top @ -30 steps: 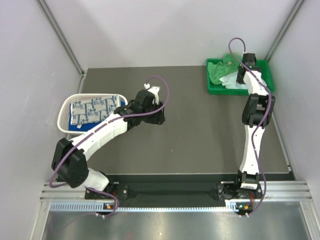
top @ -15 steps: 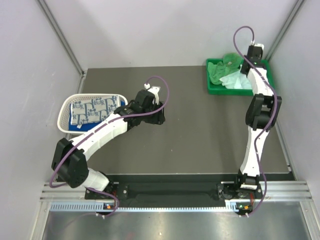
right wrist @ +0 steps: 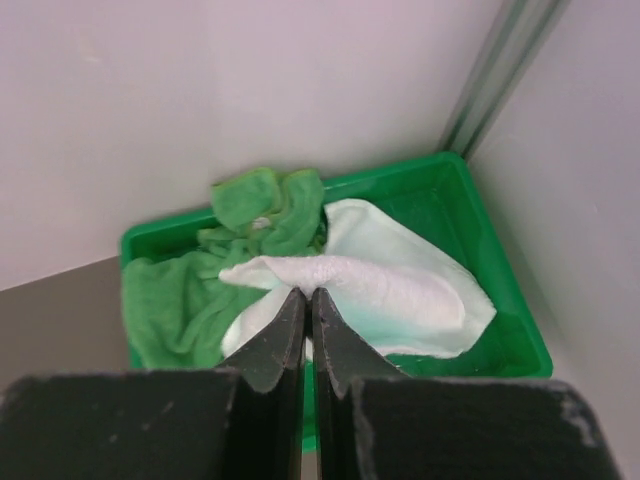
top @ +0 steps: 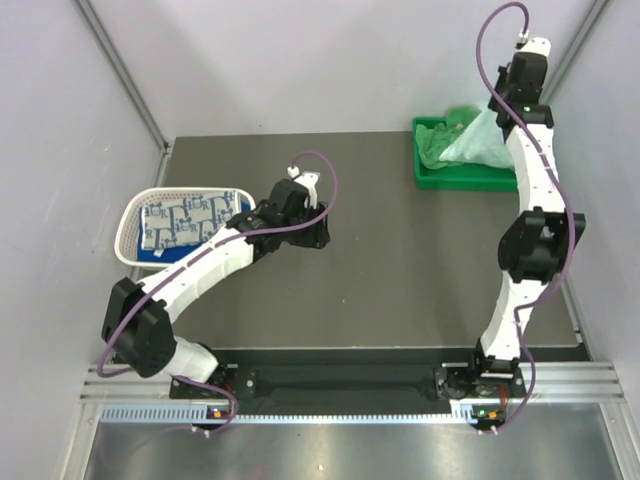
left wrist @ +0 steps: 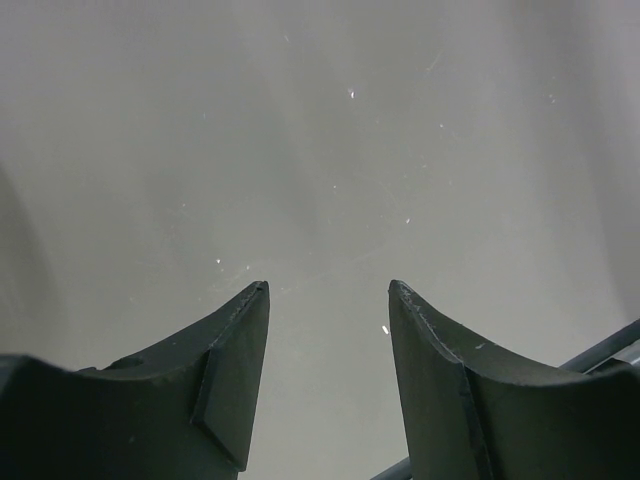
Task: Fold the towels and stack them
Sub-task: Grab crumpled towel, then move the towel to the center of the board
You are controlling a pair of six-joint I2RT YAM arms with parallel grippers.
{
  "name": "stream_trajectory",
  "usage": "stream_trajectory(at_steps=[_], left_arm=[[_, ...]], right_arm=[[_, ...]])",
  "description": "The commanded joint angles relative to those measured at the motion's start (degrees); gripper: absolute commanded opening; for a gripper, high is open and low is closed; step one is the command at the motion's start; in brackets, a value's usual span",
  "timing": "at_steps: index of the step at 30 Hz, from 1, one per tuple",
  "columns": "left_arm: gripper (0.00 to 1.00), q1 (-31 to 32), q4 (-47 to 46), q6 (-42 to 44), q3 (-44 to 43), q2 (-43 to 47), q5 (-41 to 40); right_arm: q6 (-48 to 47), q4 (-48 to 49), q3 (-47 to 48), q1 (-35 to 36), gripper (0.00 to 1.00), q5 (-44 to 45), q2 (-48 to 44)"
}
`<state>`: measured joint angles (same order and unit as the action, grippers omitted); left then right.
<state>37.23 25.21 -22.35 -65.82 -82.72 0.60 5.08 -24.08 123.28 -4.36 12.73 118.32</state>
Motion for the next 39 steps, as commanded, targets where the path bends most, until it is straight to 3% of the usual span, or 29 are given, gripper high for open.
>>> stream_trajectory(at_steps=[1, 7, 11, 19, 24, 32, 34, 39], left_arm=[[0.56, 0.1, -3.5, 0.1, -1.2, 3.7, -0.1], [0.56, 0.1, -2.3, -0.7, -2.1, 7.6, -5.2], [0.56, 0.0, -1.4, -2.0, -1.4, 13.0, -10.7], [0.56, -1.2, 3.5, -5.9, -0.4, 21.9, -25.5], [0.56, -2.0, 2.9, -7.2, 1.6, 23.6, -26.0], [0.56, -2.1, -3.3, -7.0, 3.7, 12.9, -15.5], [0.57, -2.1, -4.4, -5.6, 2.6, 7.6, -11.4], [0.59, -2.3, -4.6, -4.1, -3.8, -3.4, -10.1]], right_arm=[[-0.7, 1.1, 0.2, 3.9, 0.0, -1.7, -8.8], [0.2, 0.8, -3.2, 15.0, 0.0, -2.1, -18.6], [3.2, 4.6, -13.5, 23.9, 0.0, -4.5, -26.9], [12.0, 18.5, -53.4, 42.0, 0.0, -6.9, -45.9], [19.9, 28.8, -74.0, 56.3, 0.0, -6.6, -48.2], [28.3, 34.0, -86.5, 73.3, 0.0, -4.3, -44.8], [29.1, 33.2, -89.5, 75.0, 0.0, -3.7, -47.5], [28.3, 25.0, -91.5, 83.4, 0.0, -3.5, -52.0]])
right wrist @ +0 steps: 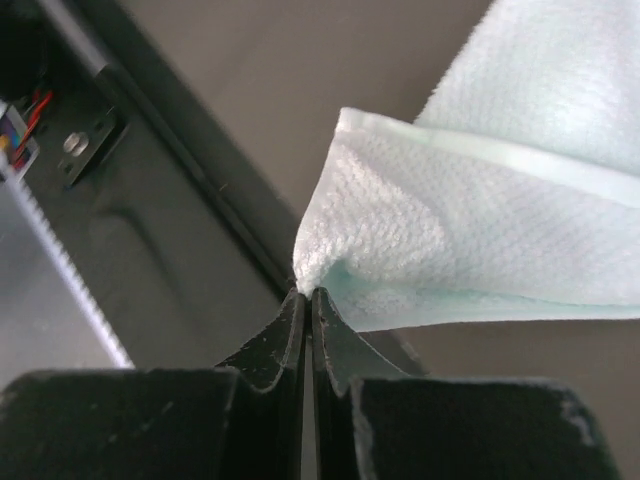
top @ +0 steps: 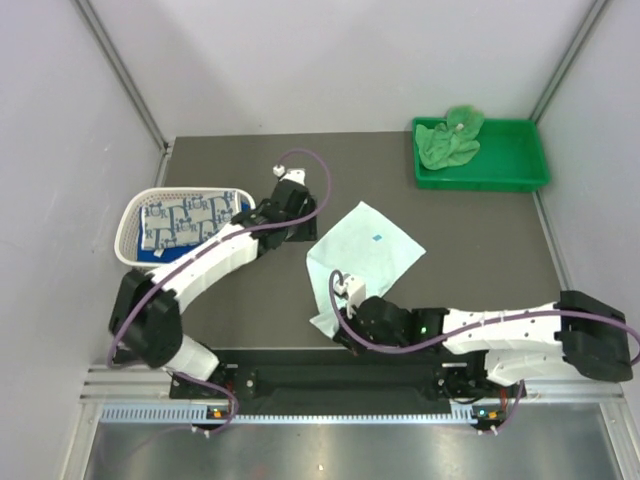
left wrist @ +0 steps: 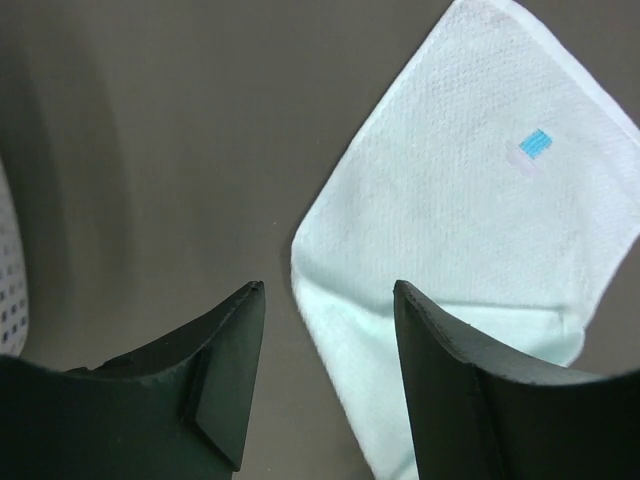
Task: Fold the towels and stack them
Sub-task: Move the towel to the center of the board
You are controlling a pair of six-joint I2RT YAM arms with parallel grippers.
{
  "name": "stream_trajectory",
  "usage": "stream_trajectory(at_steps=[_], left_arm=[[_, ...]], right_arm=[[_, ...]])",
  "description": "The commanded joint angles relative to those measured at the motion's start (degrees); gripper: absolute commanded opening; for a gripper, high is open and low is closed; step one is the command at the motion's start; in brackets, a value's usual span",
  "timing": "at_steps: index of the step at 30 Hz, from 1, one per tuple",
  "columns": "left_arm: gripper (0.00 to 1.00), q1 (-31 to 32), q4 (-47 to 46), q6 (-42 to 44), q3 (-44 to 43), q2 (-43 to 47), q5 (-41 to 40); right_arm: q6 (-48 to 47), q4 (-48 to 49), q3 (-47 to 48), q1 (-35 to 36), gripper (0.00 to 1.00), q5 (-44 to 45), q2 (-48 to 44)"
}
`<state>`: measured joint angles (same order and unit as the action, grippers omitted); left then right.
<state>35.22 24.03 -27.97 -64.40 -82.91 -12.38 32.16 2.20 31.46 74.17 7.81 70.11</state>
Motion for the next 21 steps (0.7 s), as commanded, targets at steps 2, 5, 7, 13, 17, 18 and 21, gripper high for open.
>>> stream_trajectory(at_steps=[2, 5, 7, 13, 17, 18, 21], left_arm=[[0.61, -0.6, -4.0, 2.5, -7.1, -8.2, 4.3], [0.63, -1.2, -4.2, 3.8, -12.0, -15.7, 8.8], [0.65, -1.4, -4.4, 5.5, -15.8, -21.0, 9.0], [0.66, -3.1, -2.6, 13.3, -27.0, -33.4, 21.3], [0.67, -4.2, -4.8, 16.3, -29.4, -36.7, 25.6], [0.67, -4.2, -5.0, 17.6, -30.0, -38.2, 27.0], [0.67, -4.2, -3.6, 19.8, -33.6, -41.7, 28.4]], right_arm=[[3.2, -5.4, 0.0, 8.7, 0.0, 2.6, -5.7], [7.3, -9.3, -1.7, 11.3, 0.05, 6.2, -8.3], [9.4, -11.5, -3.1, 12.2, 0.07, 9.1, -12.4], [22.0, -29.1, -2.4, 12.1, 0.54, 26.1, -21.8], [31.2, -41.0, 5.0, 7.2, 0.57, 36.8, -20.0], [30.9, -41.3, 5.5, 4.8, 0.5, 36.9, -18.5], [24.5, -37.2, 5.0, -6.4, 0.44, 33.3, -17.3]])
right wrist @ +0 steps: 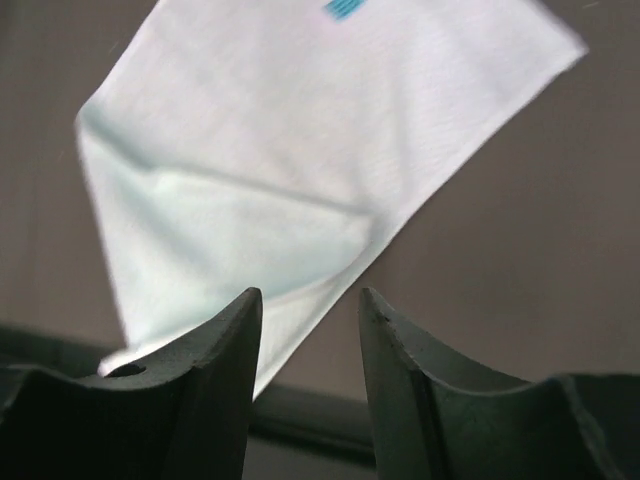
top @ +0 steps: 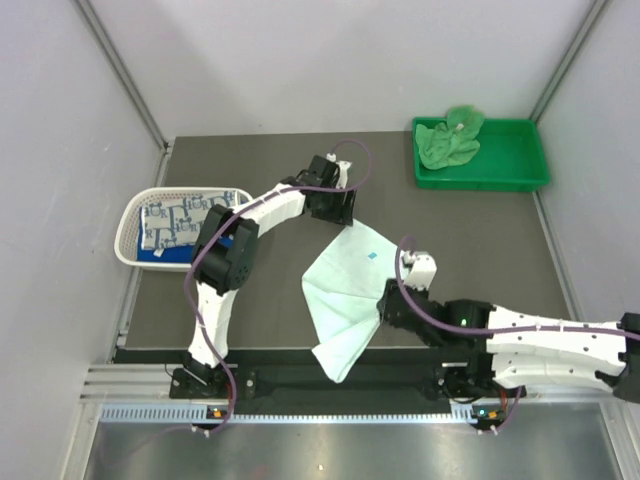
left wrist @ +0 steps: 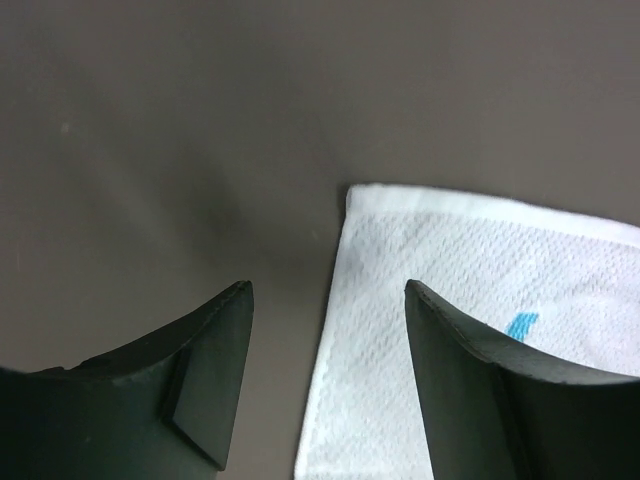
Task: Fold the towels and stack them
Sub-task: Move the towel to the center of the board, then flatten out the crumpled towel
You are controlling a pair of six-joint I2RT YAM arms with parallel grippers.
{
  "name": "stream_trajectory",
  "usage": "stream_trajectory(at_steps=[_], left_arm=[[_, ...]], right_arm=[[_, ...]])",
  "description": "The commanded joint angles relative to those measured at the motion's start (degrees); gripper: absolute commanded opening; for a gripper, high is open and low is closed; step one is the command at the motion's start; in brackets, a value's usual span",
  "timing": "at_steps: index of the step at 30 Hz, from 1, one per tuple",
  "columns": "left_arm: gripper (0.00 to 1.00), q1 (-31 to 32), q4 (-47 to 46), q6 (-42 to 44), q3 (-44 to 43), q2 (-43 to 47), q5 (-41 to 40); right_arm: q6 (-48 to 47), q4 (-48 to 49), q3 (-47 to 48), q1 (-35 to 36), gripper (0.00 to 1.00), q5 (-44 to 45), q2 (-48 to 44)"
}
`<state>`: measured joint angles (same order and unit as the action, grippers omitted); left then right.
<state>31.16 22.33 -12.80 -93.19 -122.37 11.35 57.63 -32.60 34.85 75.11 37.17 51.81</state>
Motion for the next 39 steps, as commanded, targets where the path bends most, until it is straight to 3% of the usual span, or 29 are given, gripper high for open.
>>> stream_trajectory(at_steps=[1, 9, 16, 34, 39], left_arm=[[0.67, -0.1, -1.5, 5.1, -5.4, -3.0, 4.8], [0.67, -0.1, -1.2, 7.2, -8.0, -7.7, 5.5], [0.65, 0.0, 1.0, 9.2, -9.3, -9.7, 5.6], [0.59, 1.4, 4.3, 10.4, -8.2, -12.6, 6.6], [0.52, 2.2, 6.1, 11.0, -8.8, -13.6, 6.4]], right_arm=[[-4.9, 0.9, 1.4, -12.7, 0.43, 1.0, 0.9], [-14.5, 10.6, -0.6, -32.4, 0.45, -9.5, 7.2], [-17.1, 17.1, -2.6, -40.9, 0.45, -14.7, 14.3], [-19.7, 24.7, 1.0, -46.5, 0.49, -14.8, 28.9], [-20.9, 25.3, 2.1, -47.0, 0.46, -16.0, 31.8]])
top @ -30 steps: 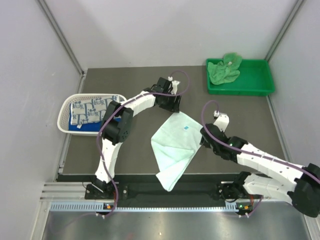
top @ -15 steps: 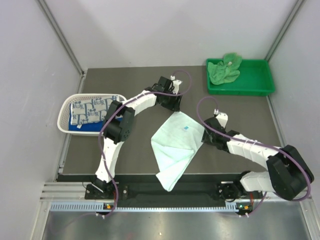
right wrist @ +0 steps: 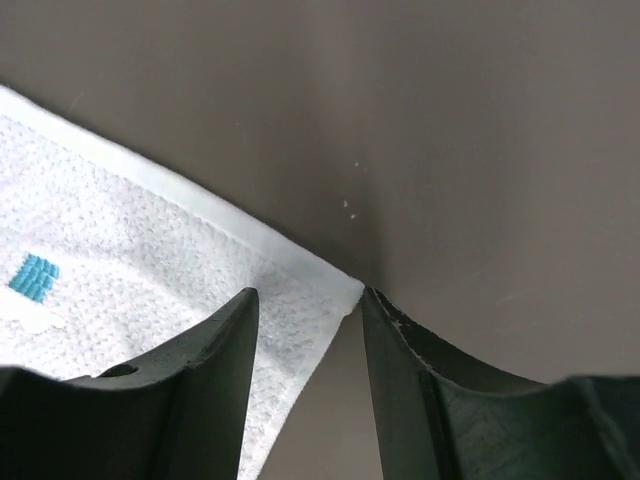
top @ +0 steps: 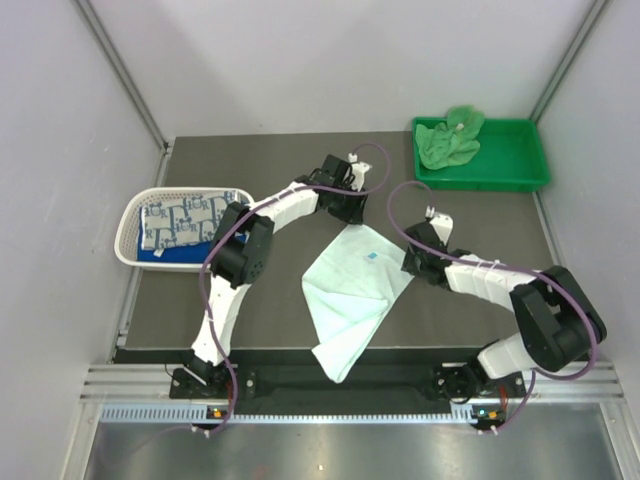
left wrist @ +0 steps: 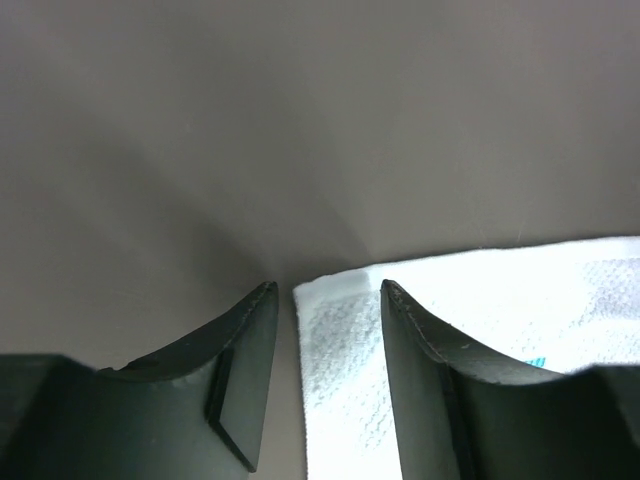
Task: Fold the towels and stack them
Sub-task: Flatten out the crumpled towel
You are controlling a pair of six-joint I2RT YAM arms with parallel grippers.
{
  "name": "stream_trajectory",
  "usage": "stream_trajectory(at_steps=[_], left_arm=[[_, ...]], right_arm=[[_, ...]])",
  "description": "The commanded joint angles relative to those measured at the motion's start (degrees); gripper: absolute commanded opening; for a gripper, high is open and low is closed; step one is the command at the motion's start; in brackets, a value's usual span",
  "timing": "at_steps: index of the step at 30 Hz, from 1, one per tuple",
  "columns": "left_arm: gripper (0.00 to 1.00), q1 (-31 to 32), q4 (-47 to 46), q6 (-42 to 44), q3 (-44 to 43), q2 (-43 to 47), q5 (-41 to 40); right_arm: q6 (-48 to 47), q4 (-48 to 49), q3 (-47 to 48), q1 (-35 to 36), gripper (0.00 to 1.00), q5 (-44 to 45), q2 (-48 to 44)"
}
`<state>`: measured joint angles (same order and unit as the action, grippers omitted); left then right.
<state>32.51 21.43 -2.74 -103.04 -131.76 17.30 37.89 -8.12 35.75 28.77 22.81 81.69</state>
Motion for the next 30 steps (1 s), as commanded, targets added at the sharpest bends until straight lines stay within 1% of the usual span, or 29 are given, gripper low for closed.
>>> stream_trajectory(at_steps=[1, 6, 7, 9, 10, 11, 13, 14, 15, 16, 17, 19, 24, 28, 30], left_arm=[[0.5, 0.7, 7.3, 0.9, 1.4, -4.2, 0.6], [0.44, 0.9, 7.4, 0.6, 2.8, -3.1, 0.7], [0.41, 0.8, 7.5, 0.5, 3.2, -3.0, 0.8], [0.34, 0.9, 7.6, 0.5, 3.5, -2.8, 1.2], [0.29, 0.8, 7.6, 0.4, 3.6, -2.8, 1.2], [0.2, 0.9, 7.5, 0.1, 3.7, -2.8, 1.2], [0.13, 0.9, 7.5, -0.1, 3.9, -2.7, 1.5], [0.08, 0.8, 7.6, -0.3, 3.8, -2.5, 1.3], [0.0, 0.9, 7.5, -0.7, 3.6, -2.3, 0.5], [0.0, 0.9, 7.7, -1.3, 3.5, -1.8, 0.4], [0.0, 0.8, 7.7, -1.6, 3.3, -1.6, 0.4], [0.0, 0.7, 7.0, -2.4, 3.4, -0.9, -1.3], [0.0, 0.7, 3.9, -5.9, 5.5, 4.0, -5.7], [0.0, 0.6, 2.0, -8.0, 7.9, 10.3, -11.9], [0.0, 0.6, 1.5, -9.1, 9.1, 13.6, -13.7]], right_arm=[[-1.2, 1.0, 1.4, -0.6, 0.46, -1.9, 2.2], [-1.9, 1.4, 2.4, -0.6, 0.43, -3.1, 4.2], [-2.1, 1.6, 2.7, -0.6, 0.42, -3.3, 4.4], [-2.3, 1.8, 2.8, -0.6, 0.38, -4.1, 5.1], [-2.4, 2.1, 2.9, -0.6, 0.37, -4.2, 5.6], [-2.5, 2.2, 2.9, -0.6, 0.33, -4.2, 5.8], [-2.9, 2.1, 3.4, -0.7, 0.27, -4.3, 6.1], [-3.1, 1.9, 3.7, -0.6, 0.2, -4.3, 6.6], [-3.3, 1.7, 4.2, -0.6, 0.17, -4.3, 6.7], [-3.5, 1.7, 4.4, -0.6, 0.13, -4.4, 6.7], [-3.5, 1.5, 4.6, -0.6, 0.06, -4.4, 6.8], [-4.0, 1.3, 5.4, -0.6, 0.0, -4.3, 6.9], [-5.9, -1.7, 8.1, -0.7, 0.0, -2.2, 4.0], [-7.8, -4.4, 10.9, -0.7, 0.0, -0.2, -0.5], [-9.4, -5.9, 13.2, -0.8, 0.0, 0.5, -2.8]])
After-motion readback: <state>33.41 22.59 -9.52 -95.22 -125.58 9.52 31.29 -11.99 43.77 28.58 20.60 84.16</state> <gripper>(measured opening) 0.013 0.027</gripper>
